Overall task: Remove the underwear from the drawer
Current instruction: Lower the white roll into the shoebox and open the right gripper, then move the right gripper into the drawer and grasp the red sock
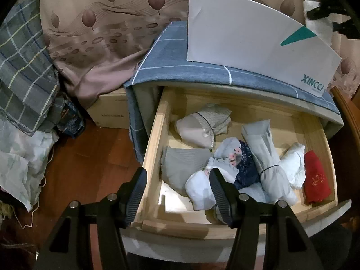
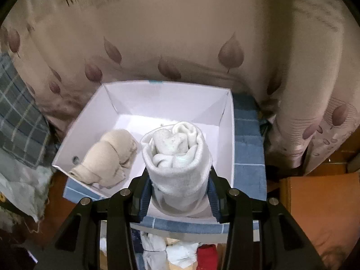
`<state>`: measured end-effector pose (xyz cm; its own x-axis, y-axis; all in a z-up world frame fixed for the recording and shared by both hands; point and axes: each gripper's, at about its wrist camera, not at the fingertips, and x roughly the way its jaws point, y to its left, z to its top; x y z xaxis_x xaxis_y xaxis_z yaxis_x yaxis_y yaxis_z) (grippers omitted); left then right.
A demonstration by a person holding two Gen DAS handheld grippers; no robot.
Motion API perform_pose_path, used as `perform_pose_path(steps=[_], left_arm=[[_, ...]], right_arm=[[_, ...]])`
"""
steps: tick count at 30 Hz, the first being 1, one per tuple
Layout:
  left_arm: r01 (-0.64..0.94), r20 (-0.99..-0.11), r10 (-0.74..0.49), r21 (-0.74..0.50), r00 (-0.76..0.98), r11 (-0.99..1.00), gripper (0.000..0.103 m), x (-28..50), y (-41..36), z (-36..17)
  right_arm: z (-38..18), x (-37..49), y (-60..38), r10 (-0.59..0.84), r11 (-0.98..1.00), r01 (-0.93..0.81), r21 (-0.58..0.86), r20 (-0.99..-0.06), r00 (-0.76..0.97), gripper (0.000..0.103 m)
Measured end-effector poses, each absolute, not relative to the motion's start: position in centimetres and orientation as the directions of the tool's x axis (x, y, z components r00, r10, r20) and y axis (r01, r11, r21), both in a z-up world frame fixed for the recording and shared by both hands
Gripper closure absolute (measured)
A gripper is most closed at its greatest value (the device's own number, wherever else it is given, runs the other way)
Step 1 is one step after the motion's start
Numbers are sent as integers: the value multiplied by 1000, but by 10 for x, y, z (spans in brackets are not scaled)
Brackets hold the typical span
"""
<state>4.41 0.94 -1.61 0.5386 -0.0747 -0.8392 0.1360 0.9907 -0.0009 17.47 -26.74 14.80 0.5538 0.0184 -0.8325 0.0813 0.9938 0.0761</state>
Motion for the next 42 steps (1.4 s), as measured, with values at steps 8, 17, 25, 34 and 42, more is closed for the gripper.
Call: perform_pose_path(steps=[8,17,25,34,42], left_arm=[[124,-842,-104,-44,530,991,44,48,14,-18],[107,-844,-124,-80,521,991,44,49,17,-19],[104,-847,-122,-79,518,991,44,50,17,-20],[97,-854,-123,-85,506,992,44,52,17,-22],[94,-861,-113,-76,495,993,44,55,17,-25]], right_arm=[[104,207,-262,-23,996,83,14,-905,425,63],[80,216,-257,-64,996,81,-36,-927,371,60],[76,217,-250,-91,995,66,-71,-926,367,56],[108,198,-256,-45,997,71,-16,-905,423,54],[146,143,-261,29,999,17,42,-882,470,54]])
